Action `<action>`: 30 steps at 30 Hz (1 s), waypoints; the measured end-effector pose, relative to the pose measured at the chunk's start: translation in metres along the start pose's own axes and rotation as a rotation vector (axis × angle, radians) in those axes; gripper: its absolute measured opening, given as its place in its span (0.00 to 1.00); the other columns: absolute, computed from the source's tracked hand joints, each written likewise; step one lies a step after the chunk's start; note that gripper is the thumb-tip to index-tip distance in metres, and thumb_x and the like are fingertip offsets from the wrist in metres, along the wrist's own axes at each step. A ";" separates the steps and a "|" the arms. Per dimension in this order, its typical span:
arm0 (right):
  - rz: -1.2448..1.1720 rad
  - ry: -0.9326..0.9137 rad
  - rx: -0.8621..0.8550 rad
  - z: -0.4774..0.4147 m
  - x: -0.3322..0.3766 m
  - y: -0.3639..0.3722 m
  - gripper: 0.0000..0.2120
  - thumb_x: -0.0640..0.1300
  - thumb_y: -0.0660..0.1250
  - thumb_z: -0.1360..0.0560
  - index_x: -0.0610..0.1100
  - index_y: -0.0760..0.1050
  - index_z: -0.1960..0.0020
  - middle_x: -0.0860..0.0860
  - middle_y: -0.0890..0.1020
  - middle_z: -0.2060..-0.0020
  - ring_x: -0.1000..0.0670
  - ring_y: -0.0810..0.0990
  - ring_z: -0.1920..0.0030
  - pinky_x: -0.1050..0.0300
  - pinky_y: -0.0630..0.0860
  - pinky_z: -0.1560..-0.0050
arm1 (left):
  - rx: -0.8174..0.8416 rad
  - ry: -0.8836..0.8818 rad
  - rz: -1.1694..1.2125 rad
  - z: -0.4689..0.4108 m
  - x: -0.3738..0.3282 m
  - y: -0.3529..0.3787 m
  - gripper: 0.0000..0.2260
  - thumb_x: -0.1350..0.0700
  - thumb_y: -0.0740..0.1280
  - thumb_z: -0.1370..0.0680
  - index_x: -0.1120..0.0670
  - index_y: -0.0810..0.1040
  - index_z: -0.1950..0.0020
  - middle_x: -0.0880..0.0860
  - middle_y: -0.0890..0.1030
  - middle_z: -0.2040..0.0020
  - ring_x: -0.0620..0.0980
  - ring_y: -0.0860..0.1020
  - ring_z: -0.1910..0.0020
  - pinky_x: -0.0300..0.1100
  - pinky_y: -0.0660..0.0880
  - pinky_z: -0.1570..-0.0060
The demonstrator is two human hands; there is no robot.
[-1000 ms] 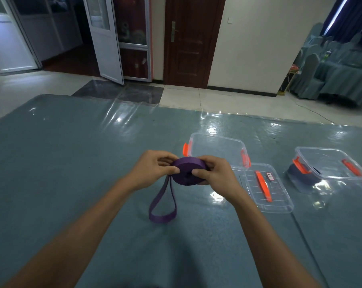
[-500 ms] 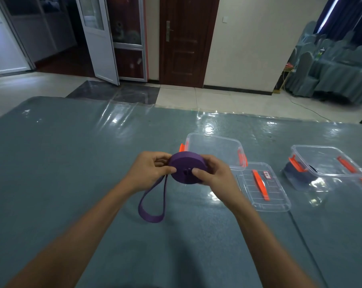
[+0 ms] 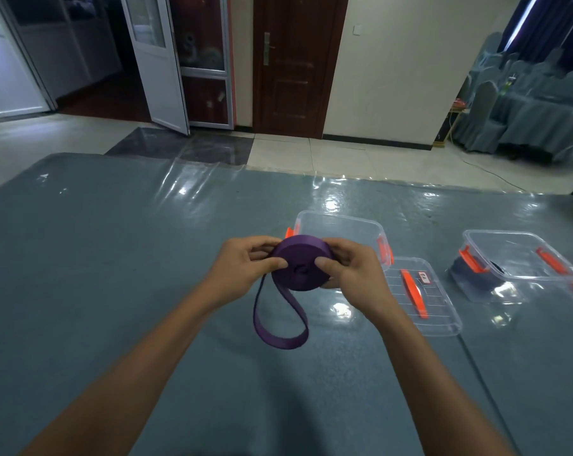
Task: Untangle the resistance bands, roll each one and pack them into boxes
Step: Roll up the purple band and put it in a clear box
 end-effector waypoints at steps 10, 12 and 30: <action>-0.135 0.002 0.031 0.006 -0.018 0.010 0.14 0.34 0.69 0.23 0.42 0.78 0.38 0.45 0.85 0.47 0.42 0.83 0.44 0.43 0.81 0.43 | -0.040 -0.052 -0.070 0.001 0.008 -0.011 0.13 0.65 0.78 0.30 0.55 0.84 0.47 0.51 0.87 0.53 0.48 0.85 0.52 0.45 0.80 0.43; 0.169 -0.108 0.051 0.005 -0.011 0.012 0.18 0.40 0.73 0.25 0.46 0.77 0.36 0.53 0.84 0.45 0.53 0.82 0.43 0.54 0.78 0.39 | -0.010 -0.003 -0.158 0.003 0.004 -0.010 0.12 0.65 0.77 0.29 0.55 0.85 0.48 0.50 0.87 0.55 0.47 0.85 0.54 0.44 0.80 0.45; -0.265 0.058 -0.054 0.006 -0.007 0.003 0.11 0.35 0.68 0.22 0.41 0.81 0.41 0.42 0.86 0.50 0.43 0.85 0.49 0.43 0.84 0.57 | -0.098 -0.046 0.238 0.010 0.003 0.001 0.13 0.70 0.74 0.29 0.56 0.84 0.49 0.51 0.87 0.55 0.46 0.85 0.56 0.36 0.80 0.52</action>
Point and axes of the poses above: each hand's wrist, its own z-axis away from the middle knuckle, its own y-axis out of the palm, x = y × z, the point moved 3 cm from there along -z, towards the middle knuckle
